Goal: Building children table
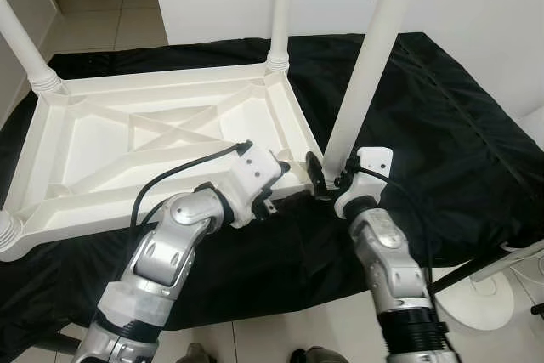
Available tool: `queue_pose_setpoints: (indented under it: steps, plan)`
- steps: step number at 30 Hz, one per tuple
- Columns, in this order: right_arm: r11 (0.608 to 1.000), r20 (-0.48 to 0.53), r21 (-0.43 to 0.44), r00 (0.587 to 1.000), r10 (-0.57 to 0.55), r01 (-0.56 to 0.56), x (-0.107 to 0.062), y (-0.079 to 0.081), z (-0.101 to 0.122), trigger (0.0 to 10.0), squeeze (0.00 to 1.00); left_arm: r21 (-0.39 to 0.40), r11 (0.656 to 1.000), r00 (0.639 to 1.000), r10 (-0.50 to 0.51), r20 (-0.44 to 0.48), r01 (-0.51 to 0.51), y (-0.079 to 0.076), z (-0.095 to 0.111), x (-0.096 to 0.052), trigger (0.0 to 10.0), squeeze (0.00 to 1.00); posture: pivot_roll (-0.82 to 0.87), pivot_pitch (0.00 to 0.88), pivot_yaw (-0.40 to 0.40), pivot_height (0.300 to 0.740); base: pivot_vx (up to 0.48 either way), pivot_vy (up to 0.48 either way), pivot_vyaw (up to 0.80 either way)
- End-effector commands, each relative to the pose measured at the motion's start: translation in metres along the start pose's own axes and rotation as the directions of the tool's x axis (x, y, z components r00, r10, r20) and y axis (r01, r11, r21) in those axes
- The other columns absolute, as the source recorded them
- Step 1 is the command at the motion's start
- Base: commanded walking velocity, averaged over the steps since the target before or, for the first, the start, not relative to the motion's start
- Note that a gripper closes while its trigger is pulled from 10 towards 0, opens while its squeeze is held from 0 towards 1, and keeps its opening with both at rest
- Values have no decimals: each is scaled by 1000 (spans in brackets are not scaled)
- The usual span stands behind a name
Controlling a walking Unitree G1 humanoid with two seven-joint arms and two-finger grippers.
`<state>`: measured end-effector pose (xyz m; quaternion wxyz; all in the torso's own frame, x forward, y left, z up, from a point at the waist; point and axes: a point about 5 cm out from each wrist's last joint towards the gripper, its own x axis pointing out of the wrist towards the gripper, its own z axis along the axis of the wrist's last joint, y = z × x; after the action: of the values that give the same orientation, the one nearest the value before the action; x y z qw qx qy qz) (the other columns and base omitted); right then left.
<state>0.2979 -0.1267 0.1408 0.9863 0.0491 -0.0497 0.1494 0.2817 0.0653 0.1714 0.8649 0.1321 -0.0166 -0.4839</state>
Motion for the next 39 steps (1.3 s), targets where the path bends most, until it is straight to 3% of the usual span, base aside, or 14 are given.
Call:
queue_pose_setpoints:
  steps: [1, 8, 12, 16, 20, 21, 22, 23, 25, 38, 39]
  plan:
    - [999, -8, 6, 999, 34, -34, -1, 0, -3, 10000, 0, -14, 998, 998, 58, -5, -59, 4, -2, 0, 10000, 0, -85, 24, 15, 740, 0, 0, 0]
    - [979, -63, -104, 984, 169, -175, -1, -17, -6, 10000, 0, -24, 998, 998, 59, -1, -59, 7, -1, 3, 10000, 0, -84, 0, 24, 740, 0, 0, 0]
    - [944, -116, -181, 959, 259, -277, 7, -33, -4, 10000, 0, -15, 999, 999, 32, 13, -32, 9, 3, 7, 10000, 0, -93, 0, 41, 740, 0, 0, 0]
    - [924, -130, -208, 946, 298, -320, 11, -36, -2, 10000, 0, -11, 1000, 1000, 20, 14, -20, 9, 4, 10, 10000, 0, -94, 0, 43, 740, 0, 0, 0]
    - [876, -188, -223, 901, 391, -427, 16, -39, -3, 10000, 0, 9, 999, 999, -51, 3, 51, 0, 3, 13, 10000, 0, -95, 0, 53, 740, 0, 0, 0]
    - [870, -198, -226, 895, 400, -439, 17, -40, -4, 6157, 0, 7, 998, 998, -64, 0, 64, -2, 2, 13, 10000, 0, -93, 0, 55, 740, 0, 0, 0]
    - [866, -204, -228, 891, 405, -446, 17, -41, -4, 6157, 0, 4, 997, 997, -72, -2, 72, -3, 2, 13, 10000, 0, -93, 0, 55, 740, 0, 0, 0]
    - [862, -213, -230, 888, 409, -452, 18, -42, -5, 431, 0, -2, 997, 997, -77, -3, 77, -5, 1, 13, 10000, 0, -90, 0, 54, 740, 0, 0, 0]
    - [857, -222, -230, 882, 415, -461, 20, -44, -6, 0, 0, -7, 997, 997, -83, -4, 83, -6, 0, 13, 10000, 0, -88, 0, 53, 740, 0, 0, 0]
    - [855, -227, -206, 873, 432, -476, 20, -52, -11, 0, 0, -16, 996, 996, -85, -24, 85, -9, -5, 10, 10000, 0, -73, 0, 37, 740, 0, 0, 0]
    - [867, -214, -198, 883, 417, -458, 20, -52, -12, 10000, 0, -13, 997, 997, -78, -25, 78, -8, -5, 10, 10000, 0, -69, 0, 24, 740, 0, 0, 0]
